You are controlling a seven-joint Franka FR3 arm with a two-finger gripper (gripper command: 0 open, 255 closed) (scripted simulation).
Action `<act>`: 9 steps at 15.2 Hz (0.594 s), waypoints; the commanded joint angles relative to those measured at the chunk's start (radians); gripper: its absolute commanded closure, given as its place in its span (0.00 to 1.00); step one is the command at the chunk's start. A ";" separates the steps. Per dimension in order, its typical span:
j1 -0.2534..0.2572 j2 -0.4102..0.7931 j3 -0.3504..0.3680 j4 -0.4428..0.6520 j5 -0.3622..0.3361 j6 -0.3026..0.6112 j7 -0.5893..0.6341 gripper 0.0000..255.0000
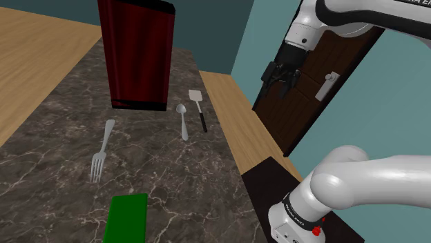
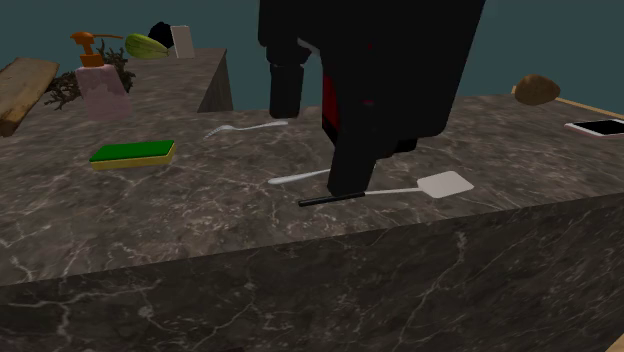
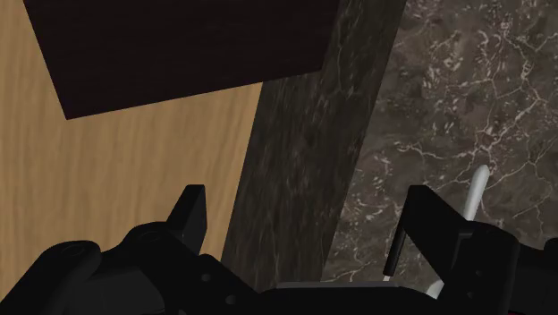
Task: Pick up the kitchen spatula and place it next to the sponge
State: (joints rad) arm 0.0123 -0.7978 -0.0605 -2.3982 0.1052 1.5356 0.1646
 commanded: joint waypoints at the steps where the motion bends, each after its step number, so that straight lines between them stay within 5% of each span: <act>1: 0.000 0.000 0.000 0.000 0.000 0.000 0.000 0.00; 9: 0.008 0.256 0.119 0.051 0.036 0.218 0.162 0.00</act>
State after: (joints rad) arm 0.0196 -0.5747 0.0425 -2.3550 0.1382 1.7262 0.3028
